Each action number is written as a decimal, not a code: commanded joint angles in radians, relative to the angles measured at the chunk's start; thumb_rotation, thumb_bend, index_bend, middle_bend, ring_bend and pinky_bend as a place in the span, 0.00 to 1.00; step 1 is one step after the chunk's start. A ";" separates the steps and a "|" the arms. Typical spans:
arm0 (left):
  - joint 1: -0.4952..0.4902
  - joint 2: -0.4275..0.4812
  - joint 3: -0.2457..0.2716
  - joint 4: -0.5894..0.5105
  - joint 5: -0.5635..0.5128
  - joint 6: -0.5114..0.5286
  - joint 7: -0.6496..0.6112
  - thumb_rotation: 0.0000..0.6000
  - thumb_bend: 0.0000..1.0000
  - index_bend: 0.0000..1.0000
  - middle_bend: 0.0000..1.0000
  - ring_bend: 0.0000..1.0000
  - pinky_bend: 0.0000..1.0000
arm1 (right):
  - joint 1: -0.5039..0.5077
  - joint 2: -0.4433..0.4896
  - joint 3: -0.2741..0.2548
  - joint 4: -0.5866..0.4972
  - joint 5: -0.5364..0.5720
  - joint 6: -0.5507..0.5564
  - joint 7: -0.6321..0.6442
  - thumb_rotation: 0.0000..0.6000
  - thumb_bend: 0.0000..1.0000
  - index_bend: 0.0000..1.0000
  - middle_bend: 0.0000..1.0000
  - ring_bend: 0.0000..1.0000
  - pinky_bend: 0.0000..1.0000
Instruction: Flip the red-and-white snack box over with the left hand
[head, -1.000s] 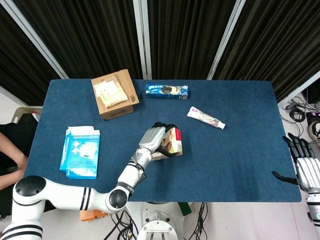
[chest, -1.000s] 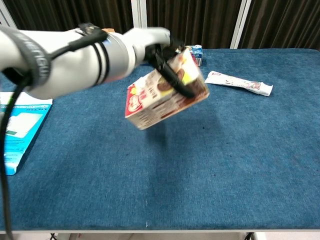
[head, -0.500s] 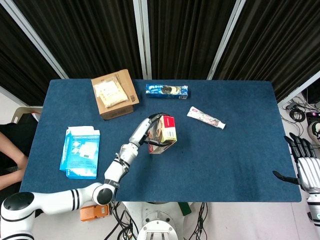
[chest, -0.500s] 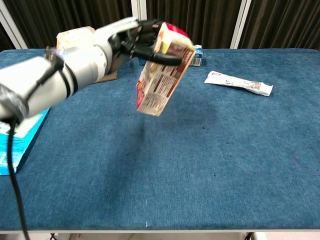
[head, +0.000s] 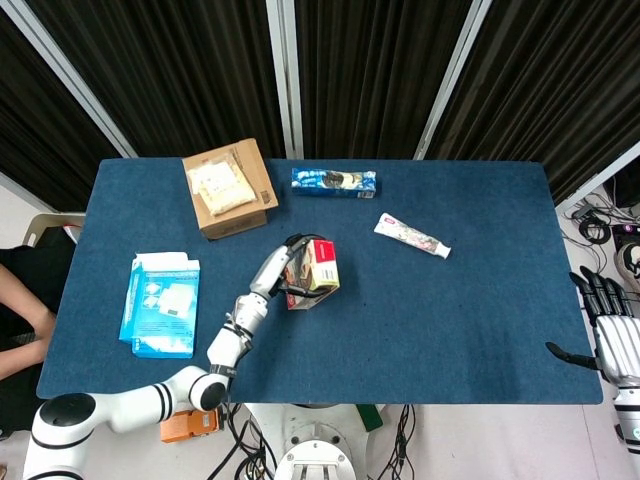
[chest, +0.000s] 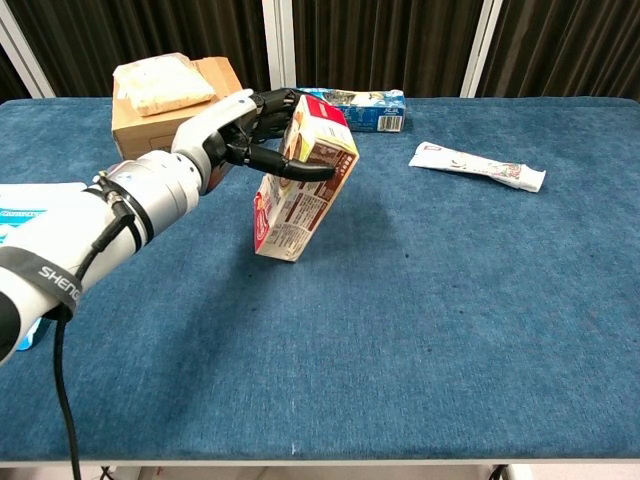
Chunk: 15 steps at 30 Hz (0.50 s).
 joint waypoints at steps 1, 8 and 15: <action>-0.001 0.005 0.007 0.005 0.002 0.002 -0.006 1.00 0.02 0.31 0.29 0.11 0.00 | -0.001 0.000 0.000 -0.001 -0.001 0.001 -0.001 1.00 0.15 0.00 0.00 0.00 0.00; 0.003 0.035 0.033 0.005 0.015 0.005 -0.005 1.00 0.01 0.27 0.25 0.08 0.00 | -0.004 0.001 0.000 -0.003 -0.003 0.007 -0.001 1.00 0.15 0.00 0.00 0.00 0.00; 0.013 0.076 0.052 -0.015 0.018 0.005 -0.006 1.00 0.01 0.21 0.17 0.03 0.00 | -0.006 0.001 -0.001 -0.007 -0.008 0.012 -0.004 1.00 0.15 0.00 0.00 0.00 0.00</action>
